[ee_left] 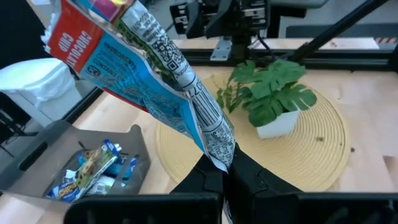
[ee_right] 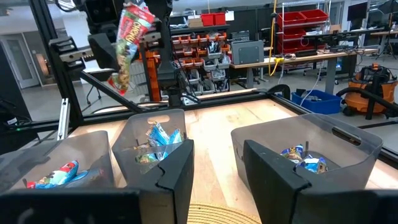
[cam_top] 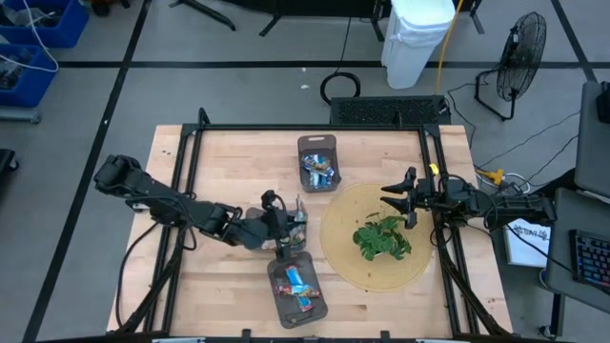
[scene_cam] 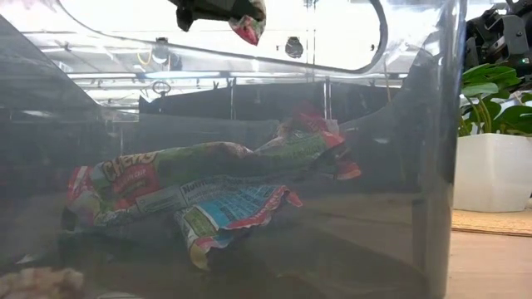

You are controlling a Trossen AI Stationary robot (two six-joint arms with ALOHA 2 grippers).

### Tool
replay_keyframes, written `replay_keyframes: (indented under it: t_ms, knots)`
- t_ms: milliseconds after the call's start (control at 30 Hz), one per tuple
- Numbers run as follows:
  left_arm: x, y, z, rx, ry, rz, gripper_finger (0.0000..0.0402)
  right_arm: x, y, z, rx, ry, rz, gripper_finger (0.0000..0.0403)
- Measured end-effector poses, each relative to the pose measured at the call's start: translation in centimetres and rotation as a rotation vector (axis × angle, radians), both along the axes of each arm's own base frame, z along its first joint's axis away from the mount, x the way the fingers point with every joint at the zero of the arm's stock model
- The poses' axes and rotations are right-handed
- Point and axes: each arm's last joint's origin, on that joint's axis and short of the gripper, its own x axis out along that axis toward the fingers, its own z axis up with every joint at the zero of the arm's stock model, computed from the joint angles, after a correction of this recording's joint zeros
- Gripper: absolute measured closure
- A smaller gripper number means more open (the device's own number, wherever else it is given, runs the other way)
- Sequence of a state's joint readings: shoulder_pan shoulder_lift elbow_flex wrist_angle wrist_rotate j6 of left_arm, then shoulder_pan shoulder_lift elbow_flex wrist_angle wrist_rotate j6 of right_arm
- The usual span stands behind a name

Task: Pick and place Granola Bars by type
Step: Put the red granola bar into the bottom black bin

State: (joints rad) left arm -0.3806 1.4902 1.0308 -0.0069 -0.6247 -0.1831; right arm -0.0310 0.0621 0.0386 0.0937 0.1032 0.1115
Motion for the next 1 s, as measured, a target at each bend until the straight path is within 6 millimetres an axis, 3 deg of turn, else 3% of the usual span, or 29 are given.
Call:
replay_keyframes:
  t_ms: [300, 400, 600, 733, 1000]
  knots:
    - [-0.9, 0.3, -2.6, -0.039, -0.116, -0.056, 0.0398, 0.0, 0.0, 0.0, 0.000, 0.000, 0.000, 0.0273]
    - [-2.0, 0.4, -2.1, -0.045, -0.192, -0.072, 0.0398, 0.0, 0.0, 0.0, 0.000, 0.000, 0.000, 0.0273]
    - [-5.3, 1.4, -2.8, -0.059, -0.318, -0.089, 0.0398, 0.0, 0.0, 0.1, 0.000, -0.007, 0.000, 0.0273]
    - [-7.0, 2.2, -3.6, -0.086, -0.356, -0.084, 0.0398, 0.0, 0.0, 0.1, 0.000, -0.005, 0.000, 0.0273]
    - [-10.5, 3.9, -3.2, -0.082, -0.422, -0.075, 0.0398, 0.0, 0.0, 0.0, 0.000, -0.002, 0.000, 0.0273]
